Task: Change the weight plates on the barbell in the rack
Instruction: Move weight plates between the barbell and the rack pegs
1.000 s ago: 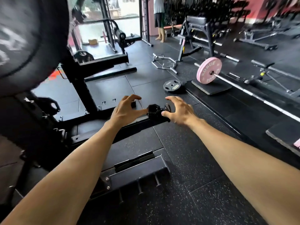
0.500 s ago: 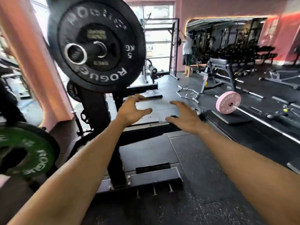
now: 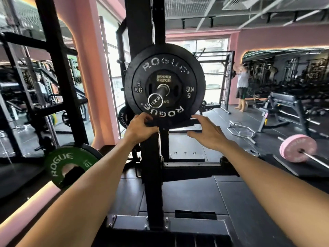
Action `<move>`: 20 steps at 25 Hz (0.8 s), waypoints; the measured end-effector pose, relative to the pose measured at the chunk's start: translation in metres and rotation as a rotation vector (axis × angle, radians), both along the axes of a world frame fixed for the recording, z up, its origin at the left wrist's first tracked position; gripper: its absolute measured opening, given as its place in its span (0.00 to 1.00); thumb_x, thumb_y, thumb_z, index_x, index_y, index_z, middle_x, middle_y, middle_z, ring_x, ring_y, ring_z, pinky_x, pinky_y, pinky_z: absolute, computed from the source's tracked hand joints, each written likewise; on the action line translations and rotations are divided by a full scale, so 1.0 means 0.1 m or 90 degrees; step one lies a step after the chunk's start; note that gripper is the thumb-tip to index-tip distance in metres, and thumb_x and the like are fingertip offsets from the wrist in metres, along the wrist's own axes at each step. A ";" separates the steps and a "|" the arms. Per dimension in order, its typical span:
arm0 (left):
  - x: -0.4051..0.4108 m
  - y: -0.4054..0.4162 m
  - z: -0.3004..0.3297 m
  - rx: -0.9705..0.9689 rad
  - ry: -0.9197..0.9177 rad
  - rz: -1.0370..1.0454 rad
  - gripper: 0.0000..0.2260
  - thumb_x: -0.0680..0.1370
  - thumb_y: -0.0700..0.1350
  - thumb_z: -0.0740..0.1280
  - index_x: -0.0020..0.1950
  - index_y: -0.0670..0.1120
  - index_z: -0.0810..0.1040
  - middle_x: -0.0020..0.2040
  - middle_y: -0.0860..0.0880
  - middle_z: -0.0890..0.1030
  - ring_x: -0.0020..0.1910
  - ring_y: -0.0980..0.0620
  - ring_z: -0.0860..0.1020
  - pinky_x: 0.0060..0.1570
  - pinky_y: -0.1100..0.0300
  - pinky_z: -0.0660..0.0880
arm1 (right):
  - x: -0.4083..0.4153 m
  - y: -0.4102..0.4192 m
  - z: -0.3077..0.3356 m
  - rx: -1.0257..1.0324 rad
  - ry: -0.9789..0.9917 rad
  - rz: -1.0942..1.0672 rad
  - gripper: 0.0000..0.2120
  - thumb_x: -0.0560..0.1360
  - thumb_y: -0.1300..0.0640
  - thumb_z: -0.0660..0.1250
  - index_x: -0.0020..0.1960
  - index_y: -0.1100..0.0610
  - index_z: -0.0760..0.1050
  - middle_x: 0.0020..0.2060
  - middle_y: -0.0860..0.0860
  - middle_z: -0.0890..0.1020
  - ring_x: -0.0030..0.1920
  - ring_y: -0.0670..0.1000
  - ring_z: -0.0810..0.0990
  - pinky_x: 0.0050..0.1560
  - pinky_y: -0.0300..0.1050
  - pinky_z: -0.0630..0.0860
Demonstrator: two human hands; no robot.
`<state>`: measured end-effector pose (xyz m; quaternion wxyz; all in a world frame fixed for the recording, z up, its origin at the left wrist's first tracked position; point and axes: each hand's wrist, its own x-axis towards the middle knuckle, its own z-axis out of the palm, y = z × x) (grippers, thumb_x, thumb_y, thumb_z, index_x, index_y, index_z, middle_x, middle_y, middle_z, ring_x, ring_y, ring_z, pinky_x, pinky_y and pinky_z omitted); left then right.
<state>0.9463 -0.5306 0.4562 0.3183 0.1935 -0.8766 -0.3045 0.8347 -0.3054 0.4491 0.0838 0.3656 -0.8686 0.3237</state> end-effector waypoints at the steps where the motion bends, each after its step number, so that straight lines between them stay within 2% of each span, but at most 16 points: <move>1: -0.02 -0.11 0.04 0.008 0.007 0.011 0.24 0.60 0.56 0.69 0.55 0.52 0.77 0.53 0.51 0.80 0.52 0.52 0.78 0.49 0.62 0.73 | -0.07 -0.08 0.05 0.000 0.006 -0.003 0.31 0.74 0.43 0.66 0.74 0.44 0.58 0.73 0.46 0.64 0.71 0.54 0.67 0.69 0.53 0.61; 4: -0.22 -0.48 0.24 0.041 0.062 0.029 0.13 0.68 0.44 0.71 0.52 0.49 0.77 0.49 0.50 0.80 0.46 0.52 0.78 0.40 0.65 0.72 | -0.35 -0.38 0.22 -0.011 0.029 -0.025 0.30 0.75 0.44 0.65 0.74 0.47 0.59 0.72 0.48 0.66 0.68 0.55 0.70 0.66 0.53 0.65; 6: -0.45 -0.71 0.39 0.023 0.093 0.023 0.14 0.71 0.42 0.71 0.55 0.48 0.77 0.49 0.49 0.79 0.46 0.51 0.78 0.43 0.62 0.74 | -0.60 -0.61 0.34 -0.019 0.038 -0.039 0.29 0.75 0.44 0.65 0.73 0.47 0.60 0.71 0.49 0.67 0.65 0.55 0.72 0.65 0.53 0.68; 9: -0.82 -1.02 0.57 -0.015 0.102 0.026 0.16 0.73 0.43 0.71 0.60 0.45 0.76 0.52 0.48 0.78 0.48 0.50 0.76 0.49 0.60 0.71 | -0.99 -0.93 0.51 -0.028 0.057 -0.070 0.29 0.75 0.45 0.65 0.73 0.49 0.61 0.70 0.51 0.68 0.64 0.57 0.73 0.63 0.54 0.71; 12: -1.27 -1.37 0.69 -0.023 0.103 0.049 0.18 0.74 0.45 0.69 0.63 0.44 0.74 0.56 0.44 0.80 0.52 0.46 0.77 0.53 0.56 0.72 | -1.42 -1.29 0.66 -0.041 0.063 -0.094 0.29 0.76 0.46 0.65 0.73 0.52 0.61 0.69 0.54 0.69 0.65 0.59 0.73 0.63 0.54 0.71; 15: -1.69 -1.62 0.77 -0.021 0.085 0.054 0.22 0.74 0.46 0.70 0.66 0.43 0.71 0.56 0.43 0.80 0.55 0.43 0.78 0.52 0.56 0.71 | -1.80 -1.63 0.74 -0.057 0.044 -0.108 0.29 0.76 0.48 0.65 0.73 0.55 0.61 0.67 0.56 0.70 0.66 0.59 0.72 0.64 0.55 0.70; 17: -1.91 -1.72 0.81 -0.043 0.066 0.048 0.24 0.73 0.46 0.71 0.66 0.40 0.69 0.57 0.41 0.78 0.57 0.42 0.77 0.52 0.55 0.71 | -1.99 -1.79 0.77 -0.056 0.037 -0.118 0.29 0.76 0.49 0.65 0.72 0.57 0.61 0.65 0.57 0.72 0.65 0.60 0.72 0.64 0.56 0.71; 20: -2.23 -1.84 0.86 -0.078 0.055 0.051 0.25 0.72 0.47 0.72 0.64 0.40 0.67 0.61 0.38 0.75 0.59 0.38 0.74 0.58 0.47 0.72 | -2.23 -1.99 0.82 -0.064 0.046 -0.136 0.25 0.76 0.51 0.64 0.68 0.60 0.61 0.63 0.60 0.73 0.63 0.62 0.73 0.60 0.54 0.70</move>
